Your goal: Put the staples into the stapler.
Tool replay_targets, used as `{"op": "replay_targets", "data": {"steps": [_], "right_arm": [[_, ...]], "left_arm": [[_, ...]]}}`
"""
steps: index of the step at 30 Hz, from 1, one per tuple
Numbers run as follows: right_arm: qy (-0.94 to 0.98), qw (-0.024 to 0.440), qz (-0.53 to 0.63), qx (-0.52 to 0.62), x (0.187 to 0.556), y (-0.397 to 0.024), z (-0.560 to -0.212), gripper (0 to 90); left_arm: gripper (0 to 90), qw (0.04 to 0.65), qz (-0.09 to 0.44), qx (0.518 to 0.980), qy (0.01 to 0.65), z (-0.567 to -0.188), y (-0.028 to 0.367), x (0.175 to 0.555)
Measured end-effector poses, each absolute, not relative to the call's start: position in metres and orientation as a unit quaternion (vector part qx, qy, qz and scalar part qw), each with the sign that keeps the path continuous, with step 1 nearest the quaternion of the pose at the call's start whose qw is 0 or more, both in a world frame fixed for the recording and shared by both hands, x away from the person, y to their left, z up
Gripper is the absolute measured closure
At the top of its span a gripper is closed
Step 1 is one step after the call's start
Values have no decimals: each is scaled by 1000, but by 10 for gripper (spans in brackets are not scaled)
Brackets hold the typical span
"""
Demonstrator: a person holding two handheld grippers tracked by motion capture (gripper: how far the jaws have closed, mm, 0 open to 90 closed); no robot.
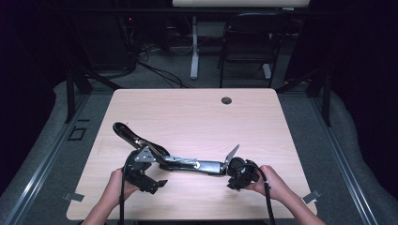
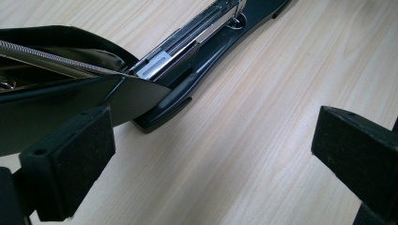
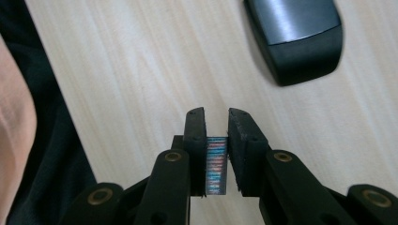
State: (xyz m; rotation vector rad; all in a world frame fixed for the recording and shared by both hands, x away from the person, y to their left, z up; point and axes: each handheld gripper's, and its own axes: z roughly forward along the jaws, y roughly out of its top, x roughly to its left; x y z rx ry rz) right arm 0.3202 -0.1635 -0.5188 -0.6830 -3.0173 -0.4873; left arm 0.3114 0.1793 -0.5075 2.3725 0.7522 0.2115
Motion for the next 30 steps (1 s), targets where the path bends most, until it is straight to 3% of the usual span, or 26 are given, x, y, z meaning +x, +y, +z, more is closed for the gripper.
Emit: {"op": "replay_targets", "data": {"steps": [30], "right_arm": [[-947, -55, -196, -247, 328, -170, -510, 781]], "left_arm": [[2, 314, 82, 880, 346, -506, 213, 308]]}}
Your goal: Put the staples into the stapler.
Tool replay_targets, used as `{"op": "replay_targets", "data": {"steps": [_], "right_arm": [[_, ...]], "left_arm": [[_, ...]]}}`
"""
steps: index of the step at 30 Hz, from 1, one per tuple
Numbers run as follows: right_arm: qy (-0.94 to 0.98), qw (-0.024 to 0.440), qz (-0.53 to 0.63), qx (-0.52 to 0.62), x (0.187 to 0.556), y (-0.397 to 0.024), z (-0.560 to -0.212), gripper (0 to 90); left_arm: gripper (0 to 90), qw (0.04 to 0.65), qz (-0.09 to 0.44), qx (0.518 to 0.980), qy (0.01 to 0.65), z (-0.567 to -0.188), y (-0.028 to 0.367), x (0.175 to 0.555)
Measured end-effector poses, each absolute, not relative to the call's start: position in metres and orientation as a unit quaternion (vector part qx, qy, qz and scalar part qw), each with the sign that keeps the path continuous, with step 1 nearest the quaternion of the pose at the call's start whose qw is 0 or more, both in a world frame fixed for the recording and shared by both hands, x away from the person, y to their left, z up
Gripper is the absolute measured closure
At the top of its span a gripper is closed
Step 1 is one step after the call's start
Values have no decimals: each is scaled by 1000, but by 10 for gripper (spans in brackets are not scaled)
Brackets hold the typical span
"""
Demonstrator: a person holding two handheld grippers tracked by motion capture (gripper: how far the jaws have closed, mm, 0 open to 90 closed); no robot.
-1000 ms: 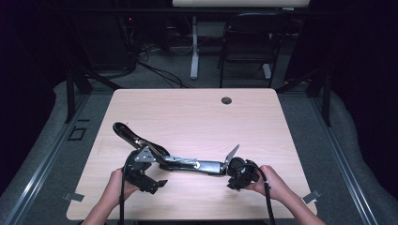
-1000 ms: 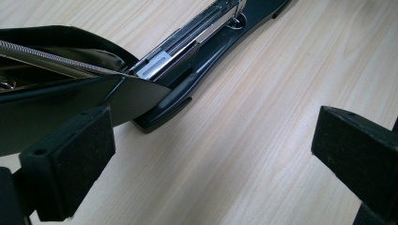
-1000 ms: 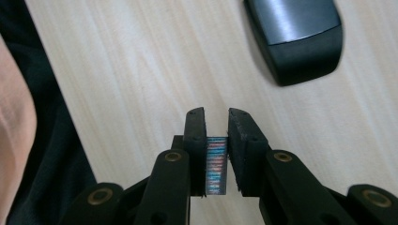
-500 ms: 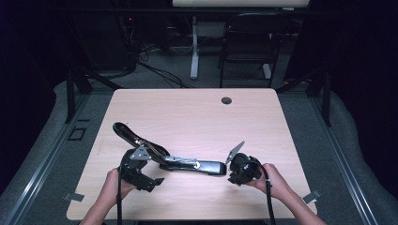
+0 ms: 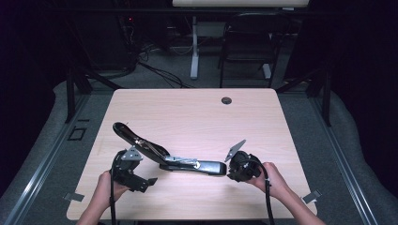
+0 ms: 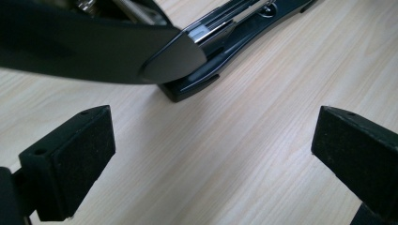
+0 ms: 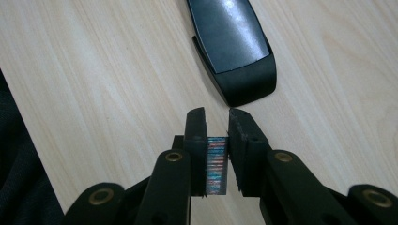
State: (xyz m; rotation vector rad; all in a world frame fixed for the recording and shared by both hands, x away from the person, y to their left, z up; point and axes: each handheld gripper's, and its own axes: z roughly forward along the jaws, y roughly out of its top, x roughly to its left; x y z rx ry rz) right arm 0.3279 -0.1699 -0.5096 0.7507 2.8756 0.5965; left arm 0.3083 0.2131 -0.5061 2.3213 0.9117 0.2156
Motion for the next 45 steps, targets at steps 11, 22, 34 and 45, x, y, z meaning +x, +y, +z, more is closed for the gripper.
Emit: {"op": "replay_targets", "data": {"steps": [11, 22, 34, 45], "right_arm": [[942, 61, 210, 253, 335, -164, -507, 783], [938, 69, 215, 262, 343, -163, -508, 782], [933, 81, 230, 266, 346, -167, -500, 783], [933, 88, 237, 256, 365, -155, -491, 782]], "left_arm": [[2, 318, 72, 871, 368, -508, 222, 314], [1, 319, 62, 873, 363, -509, 223, 316], [2, 319, 60, 874, 362, -510, 223, 317], [2, 326, 53, 873, 359, -511, 220, 318]]}}
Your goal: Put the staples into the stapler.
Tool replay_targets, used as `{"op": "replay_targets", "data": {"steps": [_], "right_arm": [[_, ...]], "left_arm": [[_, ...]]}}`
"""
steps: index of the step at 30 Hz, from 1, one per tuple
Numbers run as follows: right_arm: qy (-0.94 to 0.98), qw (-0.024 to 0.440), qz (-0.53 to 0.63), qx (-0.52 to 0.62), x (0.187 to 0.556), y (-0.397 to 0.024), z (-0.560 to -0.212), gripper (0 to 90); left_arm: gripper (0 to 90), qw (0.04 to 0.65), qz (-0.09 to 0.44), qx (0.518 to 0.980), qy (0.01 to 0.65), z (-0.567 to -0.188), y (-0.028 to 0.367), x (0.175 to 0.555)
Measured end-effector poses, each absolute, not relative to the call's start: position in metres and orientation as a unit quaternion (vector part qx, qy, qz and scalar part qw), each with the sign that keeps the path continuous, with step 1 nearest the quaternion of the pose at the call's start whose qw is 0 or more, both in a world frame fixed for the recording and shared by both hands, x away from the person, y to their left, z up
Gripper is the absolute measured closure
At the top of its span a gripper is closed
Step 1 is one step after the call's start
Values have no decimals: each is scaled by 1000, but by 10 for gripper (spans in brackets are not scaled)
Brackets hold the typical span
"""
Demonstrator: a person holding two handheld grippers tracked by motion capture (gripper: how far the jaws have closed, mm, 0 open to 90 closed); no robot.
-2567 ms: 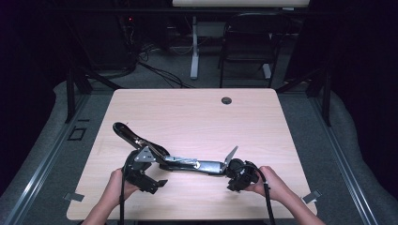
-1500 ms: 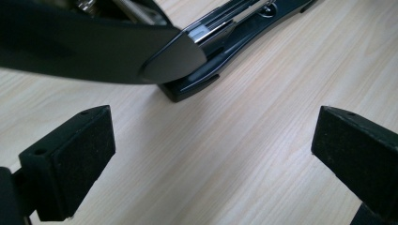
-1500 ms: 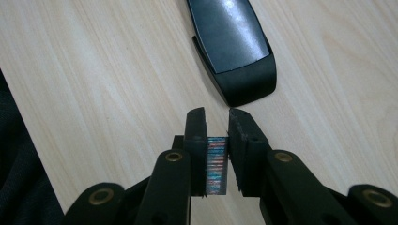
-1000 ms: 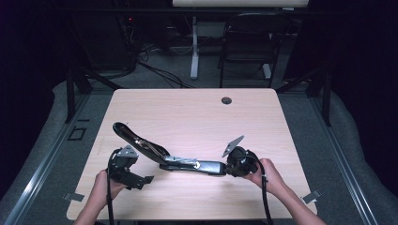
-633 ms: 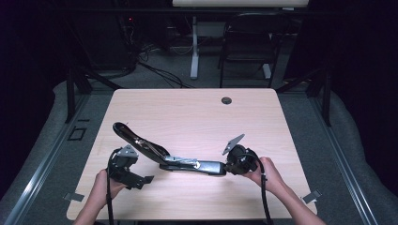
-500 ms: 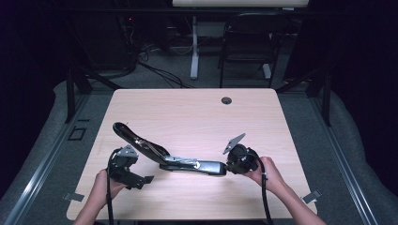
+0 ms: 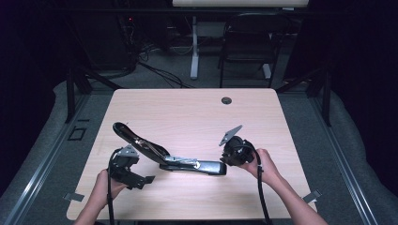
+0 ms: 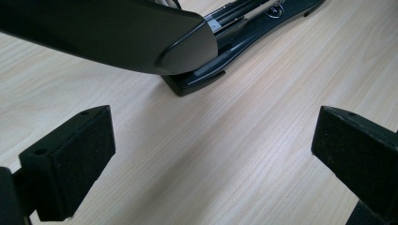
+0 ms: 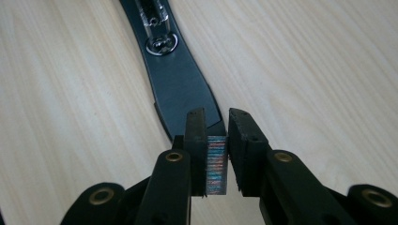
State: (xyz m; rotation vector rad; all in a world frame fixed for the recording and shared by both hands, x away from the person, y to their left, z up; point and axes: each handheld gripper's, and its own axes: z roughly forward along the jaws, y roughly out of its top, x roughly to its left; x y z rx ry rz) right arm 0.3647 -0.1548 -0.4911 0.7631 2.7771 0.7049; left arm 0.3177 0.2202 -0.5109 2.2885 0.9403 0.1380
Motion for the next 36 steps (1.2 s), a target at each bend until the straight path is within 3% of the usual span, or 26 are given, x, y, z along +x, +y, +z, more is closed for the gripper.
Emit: {"op": "replay_targets", "data": {"steps": [3, 6, 8, 9, 10, 11, 22, 36], "right_arm": [[915, 86, 299, 256, 372, -151, -499, 782], [928, 89, 250, 261, 376, -151, -491, 782], [913, 116, 287, 266, 379, -148, -496, 783], [928, 92, 253, 259, 381, -150, -490, 783], [910, 123, 289, 269, 381, -147, -496, 784], [927, 92, 253, 260, 383, -149, -489, 783], [926, 102, 275, 238, 392, -136, -475, 784], [932, 77, 289, 204, 397, -110, -463, 784]], "left_arm": [[2, 328, 52, 872, 360, -511, 220, 318], [2, 328, 54, 872, 359, -511, 221, 319], [2, 331, 57, 870, 361, -510, 222, 319], [2, 333, 58, 869, 362, -509, 222, 319], [2, 334, 59, 868, 362, -509, 223, 319], [2, 335, 60, 867, 363, -508, 223, 319], [2, 339, 64, 863, 369, -508, 225, 320], [2, 341, 66, 863, 368, -507, 226, 320]]}}
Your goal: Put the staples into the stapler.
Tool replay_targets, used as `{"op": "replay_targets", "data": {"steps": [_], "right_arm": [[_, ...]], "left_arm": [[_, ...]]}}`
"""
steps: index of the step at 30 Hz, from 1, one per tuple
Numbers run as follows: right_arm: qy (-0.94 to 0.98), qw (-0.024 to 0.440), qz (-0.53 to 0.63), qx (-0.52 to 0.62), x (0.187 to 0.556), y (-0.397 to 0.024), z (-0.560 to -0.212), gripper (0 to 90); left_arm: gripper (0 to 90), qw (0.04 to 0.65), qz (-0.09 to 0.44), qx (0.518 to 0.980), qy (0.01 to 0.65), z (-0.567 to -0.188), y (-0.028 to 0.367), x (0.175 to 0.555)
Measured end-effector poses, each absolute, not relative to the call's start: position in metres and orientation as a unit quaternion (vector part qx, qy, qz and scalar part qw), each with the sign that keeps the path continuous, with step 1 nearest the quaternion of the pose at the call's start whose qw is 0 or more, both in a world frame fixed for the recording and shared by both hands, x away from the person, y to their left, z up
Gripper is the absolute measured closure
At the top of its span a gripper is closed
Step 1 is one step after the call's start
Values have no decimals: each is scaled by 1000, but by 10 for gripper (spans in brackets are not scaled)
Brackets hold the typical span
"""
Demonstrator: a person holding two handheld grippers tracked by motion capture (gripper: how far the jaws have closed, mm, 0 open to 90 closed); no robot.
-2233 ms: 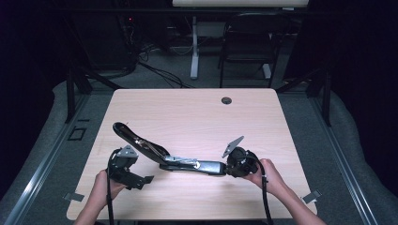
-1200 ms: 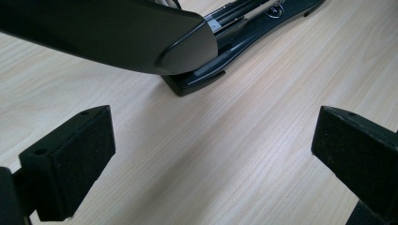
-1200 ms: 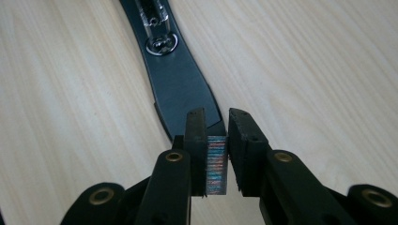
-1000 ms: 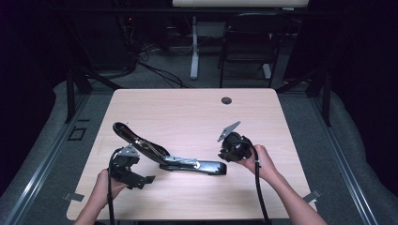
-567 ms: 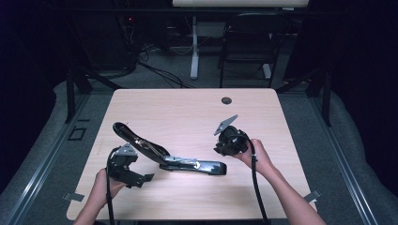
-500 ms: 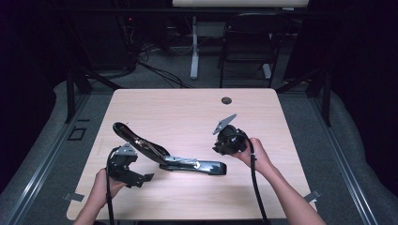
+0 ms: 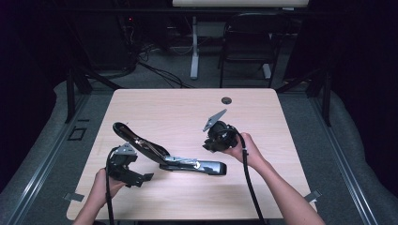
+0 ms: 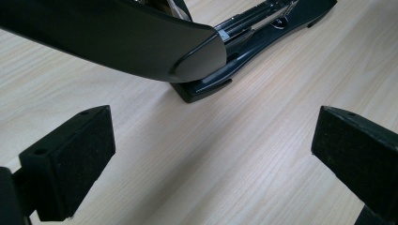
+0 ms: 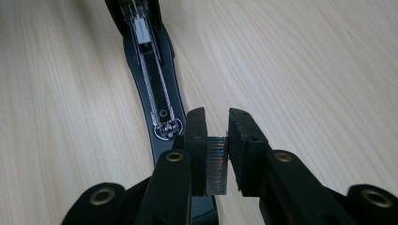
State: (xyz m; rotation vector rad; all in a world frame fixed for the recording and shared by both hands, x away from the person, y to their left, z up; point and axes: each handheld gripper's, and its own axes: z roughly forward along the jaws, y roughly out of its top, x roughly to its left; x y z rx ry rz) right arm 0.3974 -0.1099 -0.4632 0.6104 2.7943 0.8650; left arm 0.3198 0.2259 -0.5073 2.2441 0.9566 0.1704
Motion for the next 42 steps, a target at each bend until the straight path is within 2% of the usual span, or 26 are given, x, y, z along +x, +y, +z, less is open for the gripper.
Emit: {"op": "replay_targets", "data": {"steps": [29, 42], "right_arm": [[948, 43, 285, 133, 399, -64, -471, 783], [956, 24, 270, 108, 402, -45, -486, 781]], "left_arm": [[2, 346, 67, 858, 373, -507, 227, 320], [2, 343, 67, 860, 371, -507, 227, 321]]}}
